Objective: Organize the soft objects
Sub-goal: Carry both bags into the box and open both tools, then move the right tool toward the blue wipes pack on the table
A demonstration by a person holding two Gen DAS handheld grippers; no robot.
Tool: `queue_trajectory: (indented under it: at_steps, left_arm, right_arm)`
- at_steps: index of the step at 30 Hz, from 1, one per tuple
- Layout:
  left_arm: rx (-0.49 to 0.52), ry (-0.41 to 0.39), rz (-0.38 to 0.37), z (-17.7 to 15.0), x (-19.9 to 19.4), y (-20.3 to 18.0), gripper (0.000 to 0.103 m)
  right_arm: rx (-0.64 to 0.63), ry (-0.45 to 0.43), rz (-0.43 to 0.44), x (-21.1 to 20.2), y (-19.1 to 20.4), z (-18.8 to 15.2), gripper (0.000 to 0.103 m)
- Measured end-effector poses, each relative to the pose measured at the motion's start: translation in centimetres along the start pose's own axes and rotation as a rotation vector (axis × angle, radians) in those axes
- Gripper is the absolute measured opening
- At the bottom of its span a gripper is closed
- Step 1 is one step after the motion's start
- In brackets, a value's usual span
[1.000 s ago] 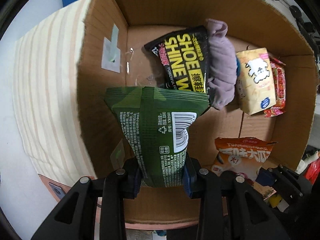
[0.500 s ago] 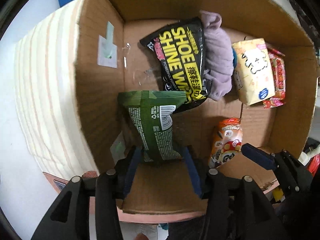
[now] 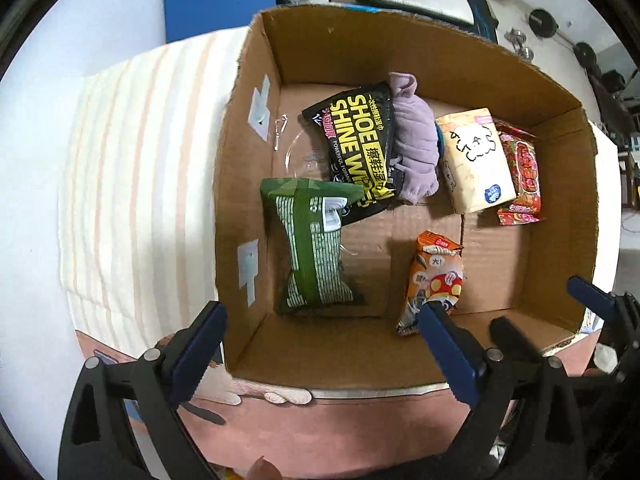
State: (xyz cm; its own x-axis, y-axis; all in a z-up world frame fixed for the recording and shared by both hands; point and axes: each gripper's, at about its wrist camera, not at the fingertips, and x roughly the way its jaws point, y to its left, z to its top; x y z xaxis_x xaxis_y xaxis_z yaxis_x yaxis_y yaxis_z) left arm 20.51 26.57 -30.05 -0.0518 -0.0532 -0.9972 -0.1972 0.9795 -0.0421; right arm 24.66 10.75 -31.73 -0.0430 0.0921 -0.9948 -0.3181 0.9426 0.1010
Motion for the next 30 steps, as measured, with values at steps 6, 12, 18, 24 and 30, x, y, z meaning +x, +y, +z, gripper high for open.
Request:
queue_trajectory:
  at_steps: [6, 12, 18, 24, 30]
  left_arm:
    - [-0.043, -0.114, -0.046, -2.9, -2.6, -0.4, 0.098]
    - [-0.032, -0.263, 0.018, -5.8, -7.2, -1.6, 0.098]
    - [-0.015, -0.306, 0.030, -7.4, -9.9, -2.8, 0.098]
    - [0.073, -0.364, 0.071, -7.2, -13.1, -8.3, 0.098]
    - [0.302, -0.364, 0.087, -2.9, -14.0, -19.4, 0.098]
  right_arm:
    - [0.036, -0.039, -0.005, -1.5, -2.3, -2.1, 0.103]
    - [0.052, -0.155, -0.019, -5.0, -2.4, -5.1, 0.103]
    - [0.071, -0.224, 0.032, -8.7, -3.4, -7.2, 0.103]
    - [0.144, -0.265, 0.132, -10.9, -7.1, -9.1, 0.103]
    - [0.340, -0.233, 0.123, -11.3, -17.7, -11.9, 0.103]
